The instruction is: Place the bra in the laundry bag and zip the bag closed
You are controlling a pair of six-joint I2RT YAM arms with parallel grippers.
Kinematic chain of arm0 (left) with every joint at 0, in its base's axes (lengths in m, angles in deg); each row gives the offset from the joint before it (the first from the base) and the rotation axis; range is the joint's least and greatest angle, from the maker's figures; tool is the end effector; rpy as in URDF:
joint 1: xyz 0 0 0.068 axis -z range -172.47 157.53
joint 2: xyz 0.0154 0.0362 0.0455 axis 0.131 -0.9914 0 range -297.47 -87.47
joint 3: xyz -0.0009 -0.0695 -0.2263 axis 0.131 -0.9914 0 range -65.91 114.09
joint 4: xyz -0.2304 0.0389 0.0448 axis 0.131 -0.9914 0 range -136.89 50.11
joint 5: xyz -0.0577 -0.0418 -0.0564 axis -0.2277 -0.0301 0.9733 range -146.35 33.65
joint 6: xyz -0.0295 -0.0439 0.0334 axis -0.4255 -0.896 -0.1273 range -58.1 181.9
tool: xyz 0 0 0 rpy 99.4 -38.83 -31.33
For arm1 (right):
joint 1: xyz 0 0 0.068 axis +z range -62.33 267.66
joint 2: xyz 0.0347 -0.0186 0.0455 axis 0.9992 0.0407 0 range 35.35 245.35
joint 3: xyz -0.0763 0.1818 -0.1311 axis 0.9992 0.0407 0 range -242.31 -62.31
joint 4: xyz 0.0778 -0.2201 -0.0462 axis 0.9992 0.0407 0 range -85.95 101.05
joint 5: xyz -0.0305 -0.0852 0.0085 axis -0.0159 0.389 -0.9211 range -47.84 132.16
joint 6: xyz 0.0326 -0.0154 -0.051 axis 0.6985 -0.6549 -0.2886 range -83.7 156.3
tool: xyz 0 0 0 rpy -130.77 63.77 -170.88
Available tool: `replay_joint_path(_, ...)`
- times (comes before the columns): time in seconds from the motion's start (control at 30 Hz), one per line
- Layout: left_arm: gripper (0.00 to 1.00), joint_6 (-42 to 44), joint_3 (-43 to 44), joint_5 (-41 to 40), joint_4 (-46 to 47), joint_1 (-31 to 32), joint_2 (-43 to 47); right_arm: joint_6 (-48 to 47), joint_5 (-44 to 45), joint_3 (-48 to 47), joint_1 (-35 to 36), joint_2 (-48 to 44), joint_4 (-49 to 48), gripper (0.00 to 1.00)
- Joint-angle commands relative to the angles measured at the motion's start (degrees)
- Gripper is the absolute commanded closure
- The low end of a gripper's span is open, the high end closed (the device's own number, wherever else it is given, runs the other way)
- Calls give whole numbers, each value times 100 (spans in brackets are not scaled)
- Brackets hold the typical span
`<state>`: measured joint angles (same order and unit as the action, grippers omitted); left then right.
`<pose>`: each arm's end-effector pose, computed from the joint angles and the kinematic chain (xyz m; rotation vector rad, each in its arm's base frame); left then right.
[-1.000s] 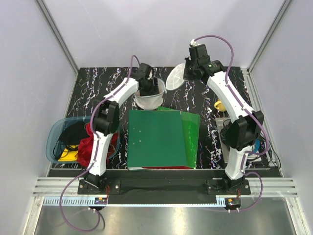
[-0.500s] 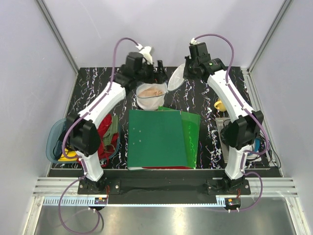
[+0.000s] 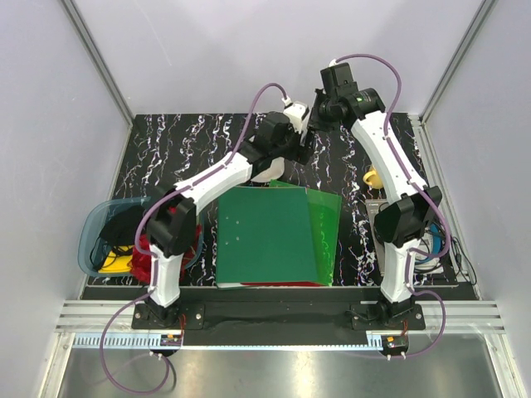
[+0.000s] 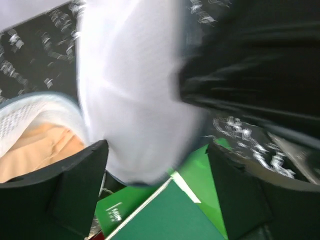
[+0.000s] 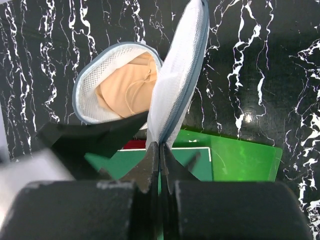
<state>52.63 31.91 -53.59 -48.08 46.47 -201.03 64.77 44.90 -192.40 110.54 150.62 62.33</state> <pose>0.3480 -0.2843 0.2700 0.5522 1.9603 -0.5858 0.3713 0.1541 0.3490 0.1395 2.3574 0.3890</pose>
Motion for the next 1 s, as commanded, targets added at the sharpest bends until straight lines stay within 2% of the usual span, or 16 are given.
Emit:
replay_joint_path(0.0, 25, -249, 510, -874, 202, -79, -202, 291, -265, -377, 33, 14, 332, 100)
replay_joint_path(0.07, 36, -443, 370, -936, 404, -79, -184, 343, -413, -500, 33, 66, 385, 100)
replay_joint_path(0.1, 53, -478, 369, -927, 414, -88, -202, 361, -485, -535, 33, 75, 438, 100)
replay_joint_path(0.17, 67, -627, 422, -936, 266, -123, -211, 352, -512, -623, 24, 110, 482, 100)
replay_joint_path(0.2, 77, -724, 422, -823, 230, -228, -211, 335, -546, -667, 15, 119, 561, 84)
replay_joint_path(0.3, 94, -1417, 204, 38, 229, -579, -62, 168, -783, -703, -107, 119, 614, 49)
replay_joint_path(0.33, 100, -1776, 124, 388, 221, -667, 34, 107, -862, -685, -212, 93, 632, 30)
replay_joint_path(0.43, 100, -2566, -157, 1056, 265, -975, 176, -103, -1030, -423, -353, -108, 614, 8)
replay_joint_path(0.47, 100, -2796, -202, 1260, 274, -1045, 193, -183, -1056, -326, -406, -179, 606, 5)
replay_joint_path(0.57, 100, -3562, -299, 2059, 396, -1309, 45, -439, -1337, 612, -424, -679, 168, 0)
replay_joint_path(0.6, 100, -3755, -290, 2279, 458, -1423, -17, -404, -1581, 1007, -441, -828, -356, 0)
replay_joint_path(0.67, 100, -4291, -272, 2886, 694, -1520, -297, 78, -1916, 2220, -564, -1285, -982, 0)
replay_joint_path(0.73, 100, -4581, -220, 3342, 800, -1608, -491, 900, -2444, 3385, -652, -1610, -2133, 0)
replay_joint_path(0.8, 100, -4635, -106, 3581, 801, -1617, -710, 1492, -2795, 3962, -705, -1691, -3237, 0)
replay_joint_path(0.87, 100, -4723, -35, 3923, 1142, -1617, -852, 2091, -2911, 4341, -714, -1613, -3725, 0)
replay_joint_path(0.97, 99, -4785, 114, 4249, 1022, -1652, -1142, 2583, -2753, 4526, -740, -1437, -4175, 0)
